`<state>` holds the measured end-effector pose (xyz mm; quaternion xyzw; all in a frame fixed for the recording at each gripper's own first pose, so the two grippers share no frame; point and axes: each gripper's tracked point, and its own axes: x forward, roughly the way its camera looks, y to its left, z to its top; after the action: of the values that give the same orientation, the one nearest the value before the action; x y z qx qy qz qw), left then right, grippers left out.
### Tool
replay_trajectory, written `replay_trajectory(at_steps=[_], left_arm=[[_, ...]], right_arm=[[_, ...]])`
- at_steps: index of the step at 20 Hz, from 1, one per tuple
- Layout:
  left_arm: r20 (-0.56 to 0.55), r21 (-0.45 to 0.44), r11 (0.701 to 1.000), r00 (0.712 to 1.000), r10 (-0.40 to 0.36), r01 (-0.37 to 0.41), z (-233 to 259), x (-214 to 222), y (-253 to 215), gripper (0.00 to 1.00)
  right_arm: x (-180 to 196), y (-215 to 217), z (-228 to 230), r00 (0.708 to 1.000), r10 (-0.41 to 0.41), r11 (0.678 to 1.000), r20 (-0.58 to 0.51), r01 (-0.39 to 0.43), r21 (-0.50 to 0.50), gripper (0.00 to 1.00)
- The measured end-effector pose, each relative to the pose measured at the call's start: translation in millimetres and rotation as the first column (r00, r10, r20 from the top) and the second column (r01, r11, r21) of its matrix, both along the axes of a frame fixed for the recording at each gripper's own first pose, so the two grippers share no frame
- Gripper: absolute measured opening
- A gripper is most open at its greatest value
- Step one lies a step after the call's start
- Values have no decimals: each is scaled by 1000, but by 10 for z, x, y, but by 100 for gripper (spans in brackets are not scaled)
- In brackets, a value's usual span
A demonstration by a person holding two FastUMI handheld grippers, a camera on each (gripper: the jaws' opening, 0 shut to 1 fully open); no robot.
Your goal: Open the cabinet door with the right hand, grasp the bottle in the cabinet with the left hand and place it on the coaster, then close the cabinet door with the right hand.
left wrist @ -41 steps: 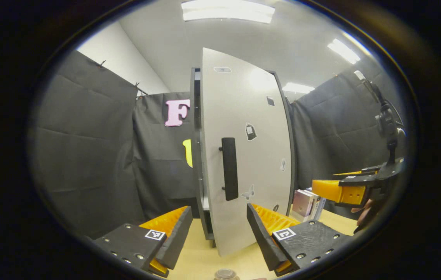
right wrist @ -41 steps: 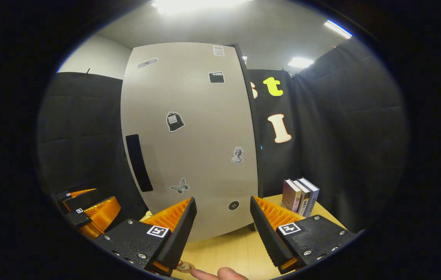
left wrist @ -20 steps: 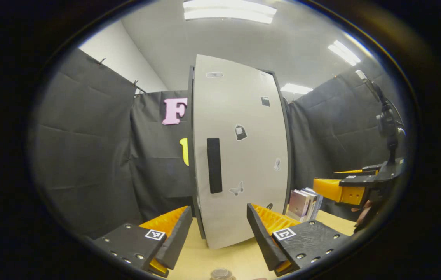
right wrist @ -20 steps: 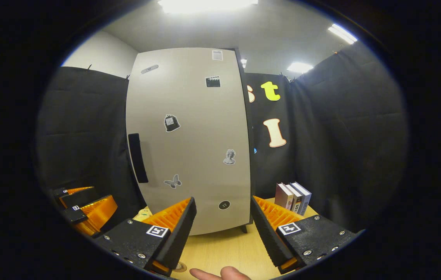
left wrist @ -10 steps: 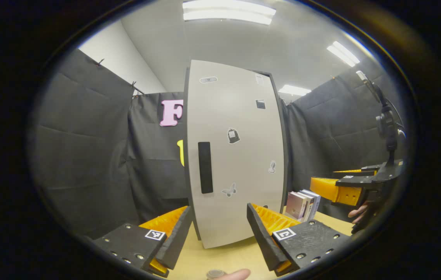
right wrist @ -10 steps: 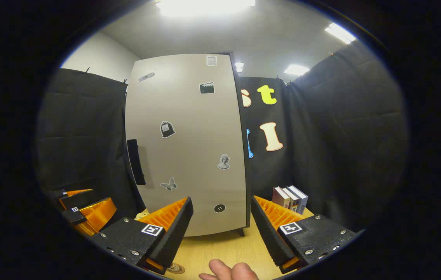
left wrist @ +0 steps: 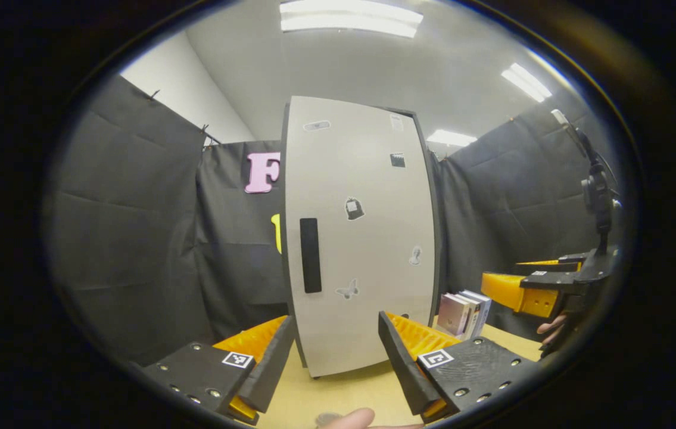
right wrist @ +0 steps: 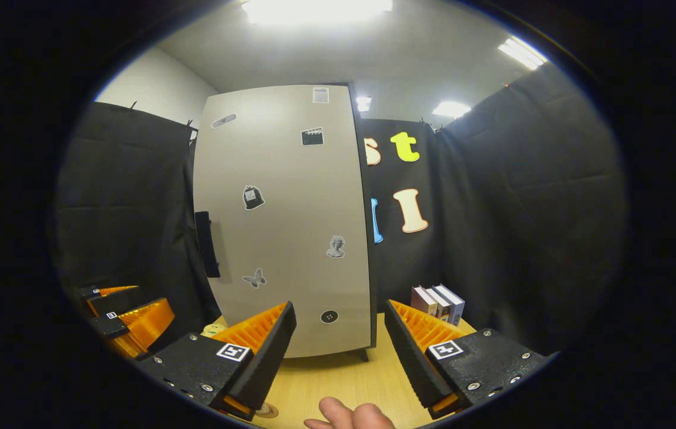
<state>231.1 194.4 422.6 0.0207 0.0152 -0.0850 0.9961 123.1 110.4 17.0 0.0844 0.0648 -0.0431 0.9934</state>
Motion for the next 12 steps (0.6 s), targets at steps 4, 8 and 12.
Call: replay_trajectory(at_steps=[4, 8, 12], left_arm=[[16, 15, 1000, 1000, -1, 0, 18, -22, -9, 82], [16, 12, 1000, 1000, 6, -6, 9, -27, 6, 85], [7, 1, 1000, 1000, 21, -21, -9, -22, 54, 83]], right_arm=[[-22, -11, -30, 1000, -1, 1000, 0, 1, -2, 92], [-28, -24, -54, 1000, -6, 1000, -1, 6, -2, 92], [-32, -45, -74, 1000, -6, 1000, -1, 6, -13, 92]])
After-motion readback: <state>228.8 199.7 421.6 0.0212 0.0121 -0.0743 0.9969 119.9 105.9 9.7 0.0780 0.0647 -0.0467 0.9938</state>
